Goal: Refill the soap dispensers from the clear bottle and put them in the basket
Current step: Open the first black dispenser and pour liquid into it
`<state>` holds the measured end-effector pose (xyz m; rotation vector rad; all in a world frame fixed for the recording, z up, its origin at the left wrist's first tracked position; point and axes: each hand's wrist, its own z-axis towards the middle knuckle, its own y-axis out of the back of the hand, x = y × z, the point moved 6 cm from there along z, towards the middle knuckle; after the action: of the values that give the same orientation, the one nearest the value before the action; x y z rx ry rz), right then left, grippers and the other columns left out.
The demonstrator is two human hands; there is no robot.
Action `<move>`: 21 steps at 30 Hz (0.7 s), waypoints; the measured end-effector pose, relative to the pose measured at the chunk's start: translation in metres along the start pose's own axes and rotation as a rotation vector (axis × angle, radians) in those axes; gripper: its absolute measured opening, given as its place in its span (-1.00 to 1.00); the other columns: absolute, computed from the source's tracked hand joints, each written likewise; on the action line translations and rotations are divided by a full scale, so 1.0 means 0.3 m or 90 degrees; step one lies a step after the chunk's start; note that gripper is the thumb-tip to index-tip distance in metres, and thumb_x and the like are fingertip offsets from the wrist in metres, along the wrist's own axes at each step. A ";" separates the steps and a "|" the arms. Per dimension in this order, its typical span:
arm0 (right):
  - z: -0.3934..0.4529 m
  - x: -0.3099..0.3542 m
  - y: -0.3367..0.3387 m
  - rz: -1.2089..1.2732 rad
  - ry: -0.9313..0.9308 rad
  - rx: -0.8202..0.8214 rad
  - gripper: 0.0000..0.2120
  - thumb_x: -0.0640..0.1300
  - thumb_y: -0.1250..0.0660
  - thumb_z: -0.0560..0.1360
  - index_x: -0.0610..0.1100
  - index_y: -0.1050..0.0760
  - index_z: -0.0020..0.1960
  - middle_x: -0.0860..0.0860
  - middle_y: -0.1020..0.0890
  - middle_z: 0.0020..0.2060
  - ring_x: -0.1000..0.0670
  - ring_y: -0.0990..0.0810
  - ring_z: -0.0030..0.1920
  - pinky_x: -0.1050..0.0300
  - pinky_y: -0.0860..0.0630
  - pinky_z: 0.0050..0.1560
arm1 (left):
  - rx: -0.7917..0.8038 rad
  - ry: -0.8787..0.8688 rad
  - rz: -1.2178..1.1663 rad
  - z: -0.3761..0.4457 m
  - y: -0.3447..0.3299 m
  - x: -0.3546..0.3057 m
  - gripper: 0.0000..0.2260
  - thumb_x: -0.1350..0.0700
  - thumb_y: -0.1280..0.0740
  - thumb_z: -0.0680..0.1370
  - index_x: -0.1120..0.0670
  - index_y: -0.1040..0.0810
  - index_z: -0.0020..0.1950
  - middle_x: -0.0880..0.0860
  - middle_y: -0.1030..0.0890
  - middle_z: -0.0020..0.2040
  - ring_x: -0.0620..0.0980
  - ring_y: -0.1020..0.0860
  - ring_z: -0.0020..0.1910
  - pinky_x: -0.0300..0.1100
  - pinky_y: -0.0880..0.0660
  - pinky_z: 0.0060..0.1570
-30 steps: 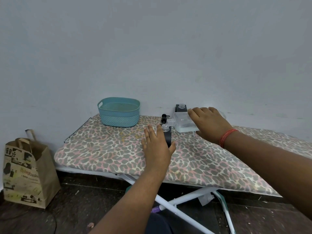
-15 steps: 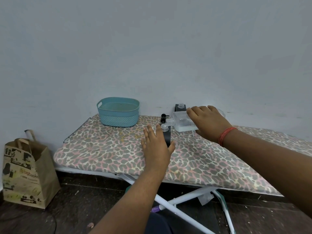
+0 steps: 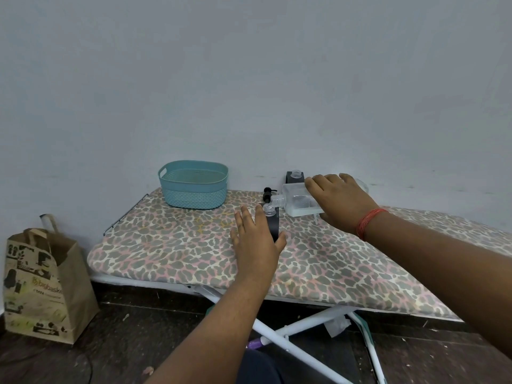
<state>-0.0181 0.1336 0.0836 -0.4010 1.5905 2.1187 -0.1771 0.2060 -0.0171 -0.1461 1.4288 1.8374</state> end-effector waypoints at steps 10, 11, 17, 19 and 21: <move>0.000 -0.001 0.002 -0.001 0.000 0.002 -0.29 -0.04 -0.49 0.38 -0.11 -0.23 0.42 -0.06 -0.50 0.26 -0.16 -0.53 0.19 -0.23 -0.42 0.29 | 0.005 0.000 0.005 -0.001 0.004 -0.002 -0.21 -0.23 -0.34 0.57 0.03 -0.03 0.64 0.18 -0.01 0.66 0.17 0.07 0.64 0.20 -0.05 0.55; 0.001 0.000 0.002 0.000 -0.001 0.000 -0.29 -0.04 -0.49 0.38 -0.11 -0.24 0.41 -0.06 -0.51 0.25 -0.16 -0.53 0.18 -0.23 -0.43 0.29 | 0.005 0.000 0.004 -0.001 0.005 -0.002 -0.21 -0.23 -0.34 0.57 0.03 -0.03 0.64 0.18 0.00 0.66 0.17 0.07 0.64 0.20 -0.05 0.55; -0.002 0.001 -0.002 -0.004 -0.005 -0.005 -0.30 -0.05 -0.48 0.38 -0.11 -0.23 0.42 -0.06 -0.50 0.26 -0.16 -0.53 0.18 -0.23 -0.42 0.28 | 0.014 0.003 0.012 -0.001 0.009 -0.006 -0.21 -0.24 -0.34 0.57 0.03 -0.02 0.64 0.19 0.00 0.66 0.17 0.07 0.64 0.20 -0.05 0.55; -0.002 0.001 -0.003 -0.009 -0.007 -0.009 -0.30 -0.06 -0.48 0.39 -0.12 -0.23 0.42 -0.06 -0.49 0.25 -0.16 -0.53 0.18 -0.23 -0.42 0.28 | 0.017 0.004 0.016 0.000 0.010 -0.006 -0.20 -0.24 -0.33 0.57 0.03 -0.02 0.64 0.19 -0.01 0.66 0.17 0.08 0.64 0.21 -0.05 0.55; -0.004 0.002 -0.003 -0.013 -0.010 -0.014 -0.31 -0.06 -0.46 0.40 -0.12 -0.22 0.42 -0.06 -0.49 0.25 -0.16 -0.53 0.18 -0.23 -0.41 0.28 | 0.020 0.004 0.022 0.000 0.012 -0.007 -0.20 -0.25 -0.33 0.57 0.03 -0.02 0.64 0.19 -0.01 0.66 0.18 0.08 0.64 0.22 -0.05 0.54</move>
<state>-0.0181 0.1326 0.0822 -0.4042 1.5493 2.1212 -0.1779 0.2047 -0.0131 -0.1117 1.4714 1.8430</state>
